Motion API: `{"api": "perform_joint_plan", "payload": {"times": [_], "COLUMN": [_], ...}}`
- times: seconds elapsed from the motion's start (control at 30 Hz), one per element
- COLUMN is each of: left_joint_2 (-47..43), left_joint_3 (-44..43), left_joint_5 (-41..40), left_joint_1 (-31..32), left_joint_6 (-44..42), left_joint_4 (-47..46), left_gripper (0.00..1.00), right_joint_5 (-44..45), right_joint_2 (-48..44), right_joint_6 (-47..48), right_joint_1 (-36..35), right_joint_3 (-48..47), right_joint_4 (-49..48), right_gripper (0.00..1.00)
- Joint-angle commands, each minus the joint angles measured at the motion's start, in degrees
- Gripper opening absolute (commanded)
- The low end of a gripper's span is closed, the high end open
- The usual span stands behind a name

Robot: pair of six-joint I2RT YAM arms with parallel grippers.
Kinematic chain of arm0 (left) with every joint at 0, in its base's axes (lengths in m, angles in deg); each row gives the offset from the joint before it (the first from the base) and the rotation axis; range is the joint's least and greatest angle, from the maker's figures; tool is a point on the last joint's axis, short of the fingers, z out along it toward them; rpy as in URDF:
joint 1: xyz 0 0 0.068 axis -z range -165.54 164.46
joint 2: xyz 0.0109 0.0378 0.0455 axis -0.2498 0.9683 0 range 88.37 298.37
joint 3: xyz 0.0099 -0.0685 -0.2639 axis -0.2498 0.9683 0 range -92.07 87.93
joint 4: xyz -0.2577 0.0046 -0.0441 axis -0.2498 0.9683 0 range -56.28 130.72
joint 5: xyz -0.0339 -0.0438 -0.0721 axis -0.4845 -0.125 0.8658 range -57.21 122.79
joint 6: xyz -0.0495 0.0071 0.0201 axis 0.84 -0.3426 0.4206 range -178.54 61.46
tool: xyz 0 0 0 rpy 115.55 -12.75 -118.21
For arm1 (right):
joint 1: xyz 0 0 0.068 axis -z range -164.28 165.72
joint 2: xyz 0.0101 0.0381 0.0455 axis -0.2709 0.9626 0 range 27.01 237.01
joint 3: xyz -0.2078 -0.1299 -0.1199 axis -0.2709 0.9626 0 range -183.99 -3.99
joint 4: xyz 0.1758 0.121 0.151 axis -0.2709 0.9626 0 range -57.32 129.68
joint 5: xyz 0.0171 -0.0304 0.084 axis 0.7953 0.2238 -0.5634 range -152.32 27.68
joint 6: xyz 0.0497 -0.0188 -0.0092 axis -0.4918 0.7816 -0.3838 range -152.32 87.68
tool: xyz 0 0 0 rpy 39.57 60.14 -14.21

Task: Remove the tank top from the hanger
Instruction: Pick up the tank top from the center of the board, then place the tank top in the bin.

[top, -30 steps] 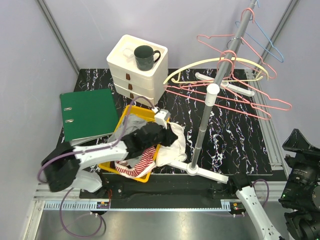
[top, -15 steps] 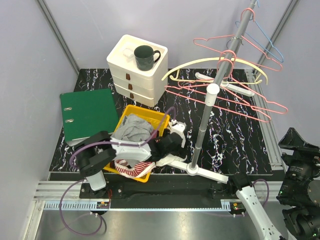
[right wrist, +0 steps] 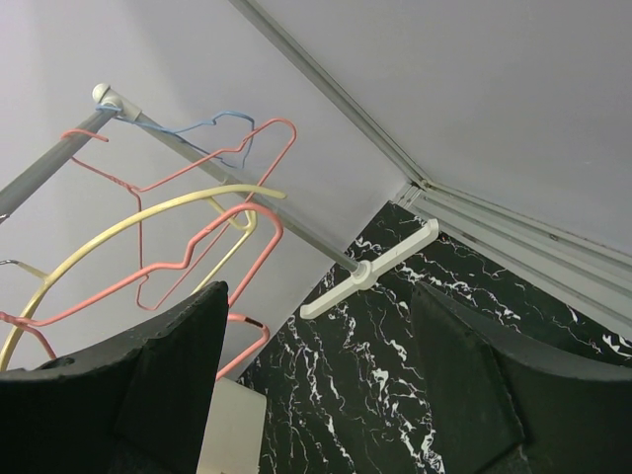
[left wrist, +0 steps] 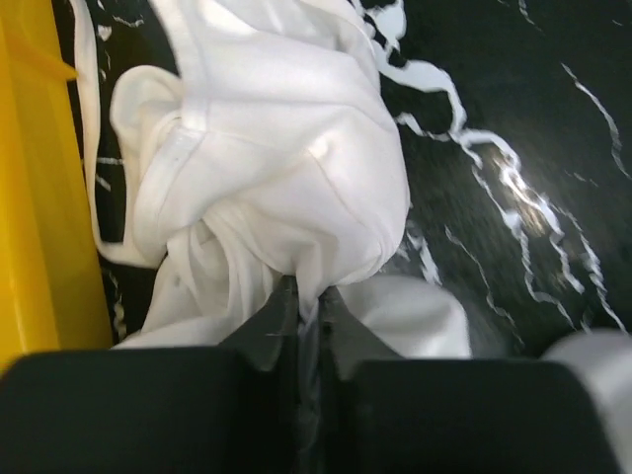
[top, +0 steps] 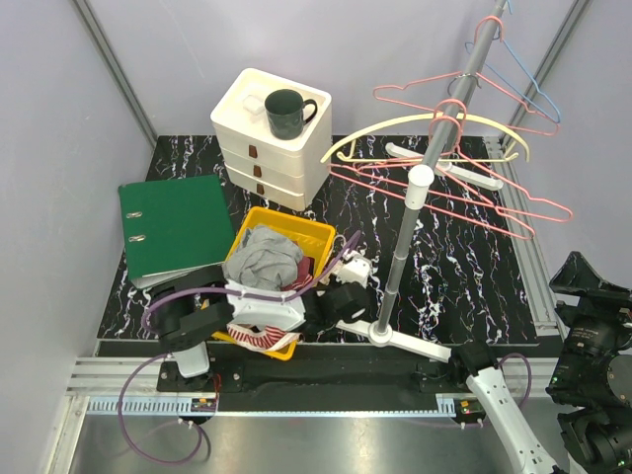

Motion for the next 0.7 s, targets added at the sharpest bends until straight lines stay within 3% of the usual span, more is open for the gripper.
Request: {"api": "perform_joint_plan", "payload": {"times": [0.0, 0.37, 0.53, 0.67], "left_joint_2": [-11.65, -41.1, -49.54, -52.36], "left_joint_3": [0.84, 5.42, -5.11, -12.33], "left_joint_5": [-1.29, 6.8, 6.01, 10.57], "left_joint_1": [1.35, 1.36, -0.13, -8.72], "left_joint_6": [0.19, -2.17, -9.2, -14.64], "left_joint_4": [4.33, 15.21, 25.5, 31.65], "left_gripper": [0.0, 0.0, 0.0, 0.0], "right_joint_5": [-0.1, -1.95, -9.05, -14.25], "right_joint_2": [1.12, -0.81, -3.7, -6.61], "right_joint_6": [-0.59, 0.81, -1.55, -5.68], "right_joint_1": [-0.63, -0.63, -0.63, -0.72], "right_joint_3": [-0.69, 0.27, 2.11, 3.96], "right_joint_4": [-1.4, -0.61, 3.95, 10.37], "right_gripper": [0.81, 0.82, 0.81, 0.81]}}
